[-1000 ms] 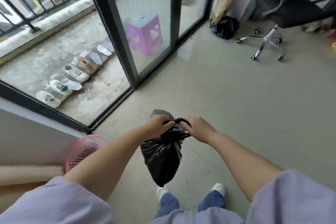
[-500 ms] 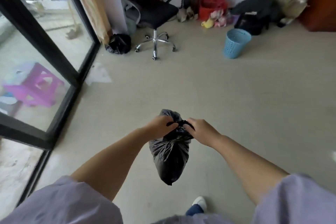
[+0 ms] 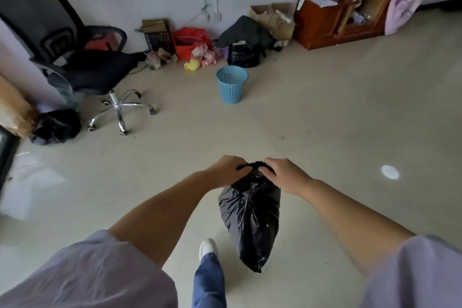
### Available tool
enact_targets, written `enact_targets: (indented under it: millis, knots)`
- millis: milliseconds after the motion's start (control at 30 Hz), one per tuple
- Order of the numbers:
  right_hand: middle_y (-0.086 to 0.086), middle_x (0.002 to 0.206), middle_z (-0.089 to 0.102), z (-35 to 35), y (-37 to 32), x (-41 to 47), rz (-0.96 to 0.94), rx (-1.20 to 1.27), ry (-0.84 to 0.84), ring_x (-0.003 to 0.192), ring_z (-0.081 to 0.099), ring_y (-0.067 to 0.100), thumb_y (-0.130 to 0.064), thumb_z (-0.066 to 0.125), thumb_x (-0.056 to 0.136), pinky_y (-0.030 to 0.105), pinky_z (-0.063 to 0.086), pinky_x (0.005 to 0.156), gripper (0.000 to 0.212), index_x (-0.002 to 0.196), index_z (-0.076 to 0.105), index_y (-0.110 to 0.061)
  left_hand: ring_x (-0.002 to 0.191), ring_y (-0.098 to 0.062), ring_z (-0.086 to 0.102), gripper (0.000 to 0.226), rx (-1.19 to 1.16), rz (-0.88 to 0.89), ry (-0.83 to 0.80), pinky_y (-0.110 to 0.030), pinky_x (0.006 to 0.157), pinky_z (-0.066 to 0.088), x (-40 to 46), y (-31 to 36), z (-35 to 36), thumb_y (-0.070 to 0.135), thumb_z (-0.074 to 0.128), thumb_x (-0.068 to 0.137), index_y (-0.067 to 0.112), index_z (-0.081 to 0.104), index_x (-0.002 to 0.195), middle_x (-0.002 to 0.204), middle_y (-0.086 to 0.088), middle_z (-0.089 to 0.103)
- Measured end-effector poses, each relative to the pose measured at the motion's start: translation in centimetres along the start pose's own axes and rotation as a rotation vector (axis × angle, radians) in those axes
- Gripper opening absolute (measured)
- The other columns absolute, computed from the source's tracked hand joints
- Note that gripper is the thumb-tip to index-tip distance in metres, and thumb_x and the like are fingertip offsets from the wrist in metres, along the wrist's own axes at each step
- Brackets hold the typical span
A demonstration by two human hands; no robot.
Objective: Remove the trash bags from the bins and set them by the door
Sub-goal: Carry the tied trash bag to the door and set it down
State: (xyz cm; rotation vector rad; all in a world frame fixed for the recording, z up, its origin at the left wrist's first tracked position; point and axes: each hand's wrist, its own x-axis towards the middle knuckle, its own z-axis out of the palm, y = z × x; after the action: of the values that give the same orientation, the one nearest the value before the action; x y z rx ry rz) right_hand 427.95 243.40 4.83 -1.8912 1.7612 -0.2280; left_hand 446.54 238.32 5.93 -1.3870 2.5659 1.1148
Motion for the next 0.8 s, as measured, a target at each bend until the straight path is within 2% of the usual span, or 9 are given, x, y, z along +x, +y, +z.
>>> enact_targets:
  millis: [133, 267, 333, 400, 433, 533, 600, 700, 800]
  knots:
    - [0.015, 0.072, 0.059, -4.0, 4.1, 4.9, 0.083, 0.015, 0.088, 0.062, 0.054, 0.031, -0.034, 0.043, 0.097, 0.04, 0.038, 0.057, 0.03, 0.08, 0.045, -0.01, 0.072, -0.022, 0.048, 0.041, 0.093, 0.072, -0.051, -0.031, 0.06, 0.032, 9.0, 1.6, -3.1, 0.035, 0.04, 0.098, 0.0, 0.058, 0.089, 0.078, -0.011, 0.055]
    - [0.015, 0.069, 0.058, -7.1, 7.7, 9.8, 0.184, 0.055, 0.16, 0.057, 0.05, 0.028, -0.034, 0.044, 0.097, 0.035, 0.034, 0.054, 0.033, 0.083, 0.049, -0.005, 0.078, -0.023, 0.052, 0.041, 0.158, 0.155, -0.136, -0.032, 0.067, 0.037, 17.8, 2.4, -6.5, 0.035, 0.039, 0.097, 0.0, 0.06, 0.096, 0.091, -0.021, 0.063]
    - [0.014, 0.068, 0.057, -8.6, 9.4, 12.1, 0.243, 0.078, 0.199, 0.055, 0.048, 0.026, -0.035, 0.043, 0.097, 0.033, 0.033, 0.053, 0.034, 0.083, 0.049, -0.005, 0.082, -0.026, 0.056, 0.04, 0.204, 0.21, -0.184, -0.034, 0.071, 0.039, 22.1, 3.1, -8.2, 0.035, 0.038, 0.098, 0.001, 0.06, 0.096, 0.095, -0.02, 0.065]
    - [0.016, 0.07, 0.06, -9.9, 11.4, 14.3, 0.292, 0.084, 0.234, 0.058, 0.053, 0.031, -0.036, 0.042, 0.097, 0.035, 0.034, 0.053, 0.036, 0.085, 0.05, -0.004, 0.089, -0.028, 0.058, 0.038, 0.235, 0.267, -0.225, -0.035, 0.075, 0.041, 26.3, 4.1, -9.4, 0.033, 0.037, 0.099, 0.003, 0.06, 0.101, 0.096, -0.017, 0.065]
    - [0.017, 0.071, 0.061, -10.5, 12.5, 15.3, 0.315, 0.083, 0.237, 0.061, 0.056, 0.033, -0.037, 0.041, 0.097, 0.036, 0.036, 0.053, 0.036, 0.086, 0.051, -0.004, 0.089, -0.027, 0.058, 0.037, 0.248, 0.301, -0.246, -0.033, 0.075, 0.039, 28.1, 4.7, -9.9, 0.032, 0.037, 0.099, 0.002, 0.059, 0.1, 0.094, -0.014, 0.064]
    - [0.015, 0.072, 0.062, -12.8, 16.3, 18.0, 0.37, 0.081, 0.228, 0.063, 0.059, 0.033, -0.038, 0.04, 0.097, 0.041, 0.042, 0.056, 0.035, 0.084, 0.05, -0.007, 0.076, -0.021, 0.047, 0.03, 0.295, 0.378, -0.28, -0.028, 0.06, 0.024, 33.6, 6.9, -10.8, 0.028, 0.037, 0.101, 0.007, 0.05, 0.083, 0.073, -0.002, 0.05]
    - [0.013, 0.07, 0.061, -14.9, 19.0, 19.8, 0.383, 0.081, 0.24, 0.059, 0.055, 0.03, -0.037, 0.04, 0.098, 0.039, 0.039, 0.055, 0.034, 0.081, 0.048, -0.008, 0.07, -0.018, 0.045, 0.028, 0.289, 0.393, -0.293, -0.027, 0.055, 0.027, 37.8, 8.2, -10.9, 0.028, 0.037, 0.1, 0.011, 0.047, 0.08, 0.068, 0.003, 0.046]
    - [0.013, 0.068, 0.057, -18.2, 24.0, 22.7, 0.402, 0.09, 0.253, 0.056, 0.047, 0.024, -0.035, 0.039, 0.098, 0.034, 0.032, 0.054, 0.032, 0.078, 0.043, -0.011, 0.068, -0.016, 0.046, 0.034, 0.28, 0.398, -0.318, -0.023, 0.058, 0.032, 45.2, 10.5, -11.1, 0.031, 0.036, 0.1, 0.005, 0.054, 0.086, 0.075, -0.006, 0.056]
    - [0.011, 0.067, 0.054, -22.6, 29.5, 25.8, 0.396, 0.089, 0.263, 0.057, 0.046, 0.024, -0.034, 0.039, 0.099, 0.034, 0.032, 0.055, 0.032, 0.076, 0.041, -0.012, 0.06, -0.014, 0.04, 0.037, 0.279, 0.395, -0.295, -0.024, 0.055, 0.029, 52.5, 13.8, -11.6, 0.033, 0.036, 0.1, 0.006, 0.048, 0.078, 0.066, 0.0, 0.045]
